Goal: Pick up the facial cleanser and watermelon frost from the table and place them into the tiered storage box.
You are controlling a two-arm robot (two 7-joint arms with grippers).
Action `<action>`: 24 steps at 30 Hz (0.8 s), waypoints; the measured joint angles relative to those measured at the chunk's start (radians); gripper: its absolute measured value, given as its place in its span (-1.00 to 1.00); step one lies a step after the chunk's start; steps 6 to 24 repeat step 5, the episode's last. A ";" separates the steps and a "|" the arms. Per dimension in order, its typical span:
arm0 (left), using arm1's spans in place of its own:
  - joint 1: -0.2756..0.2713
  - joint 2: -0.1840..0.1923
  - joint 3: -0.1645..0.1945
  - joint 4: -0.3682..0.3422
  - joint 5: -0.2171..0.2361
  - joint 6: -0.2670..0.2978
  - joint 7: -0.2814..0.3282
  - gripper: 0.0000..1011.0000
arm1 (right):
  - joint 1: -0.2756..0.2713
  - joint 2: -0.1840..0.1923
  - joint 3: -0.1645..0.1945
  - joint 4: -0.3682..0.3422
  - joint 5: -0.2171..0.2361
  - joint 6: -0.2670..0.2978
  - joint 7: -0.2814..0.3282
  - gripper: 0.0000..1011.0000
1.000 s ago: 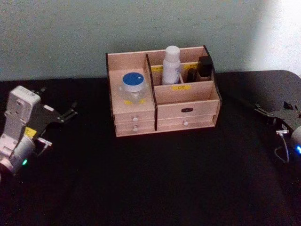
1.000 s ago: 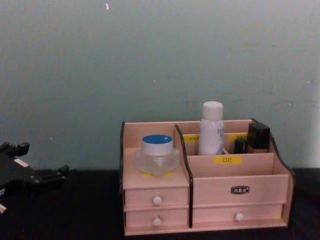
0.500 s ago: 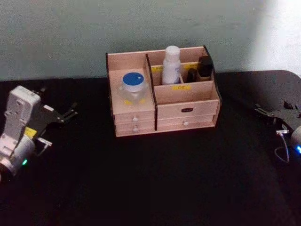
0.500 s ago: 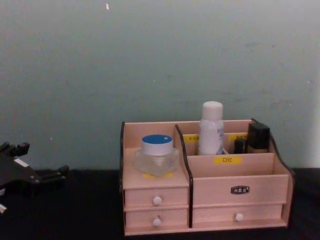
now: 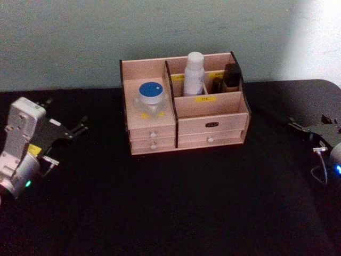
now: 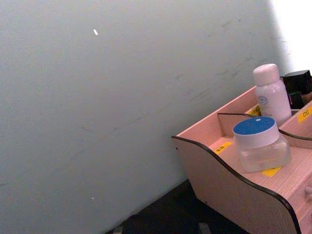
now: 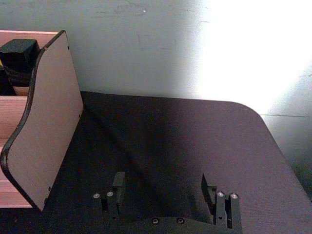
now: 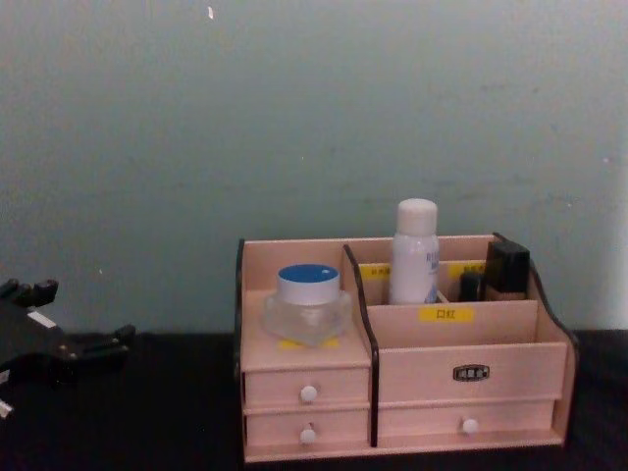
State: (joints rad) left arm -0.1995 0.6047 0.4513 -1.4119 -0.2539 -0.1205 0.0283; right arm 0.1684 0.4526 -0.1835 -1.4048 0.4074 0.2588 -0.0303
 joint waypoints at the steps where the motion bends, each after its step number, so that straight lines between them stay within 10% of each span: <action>1: 0.000 0.000 0.000 0.000 0.000 0.000 0.000 0.98 | 0.000 0.000 0.000 0.000 0.000 0.000 0.000 0.98; 24: 0.000 0.000 0.000 0.000 0.000 0.000 0.000 0.98 | 0.000 0.000 0.000 0.000 0.000 0.000 0.000 0.98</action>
